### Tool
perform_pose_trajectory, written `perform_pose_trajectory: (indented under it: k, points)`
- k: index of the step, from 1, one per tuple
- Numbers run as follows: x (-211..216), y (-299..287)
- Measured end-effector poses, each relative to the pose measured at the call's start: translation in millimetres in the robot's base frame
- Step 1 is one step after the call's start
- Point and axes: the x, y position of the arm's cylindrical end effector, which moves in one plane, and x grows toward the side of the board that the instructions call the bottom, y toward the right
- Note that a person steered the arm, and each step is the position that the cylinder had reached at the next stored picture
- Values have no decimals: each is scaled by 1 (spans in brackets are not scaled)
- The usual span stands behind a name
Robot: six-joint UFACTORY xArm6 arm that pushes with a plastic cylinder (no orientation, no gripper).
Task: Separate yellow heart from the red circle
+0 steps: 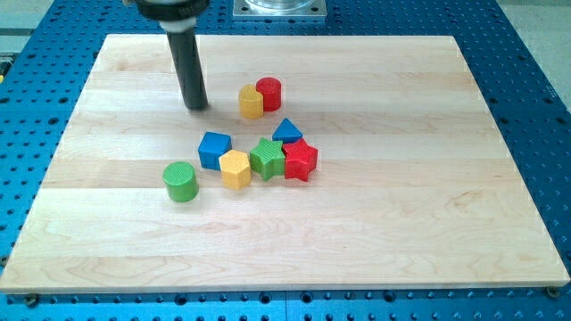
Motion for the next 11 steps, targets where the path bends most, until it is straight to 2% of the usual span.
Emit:
perform_pose_trajectory:
  k: [1, 2, 3, 4, 5, 7, 8, 9, 10, 11]
  points:
    - [-25, 100]
    - [9, 154]
    - [39, 135]
    - [-9, 140]
    - [-14, 95]
    - [23, -26]
    - [73, 9]
    - [80, 86]
    - [51, 83]
    - [20, 41]
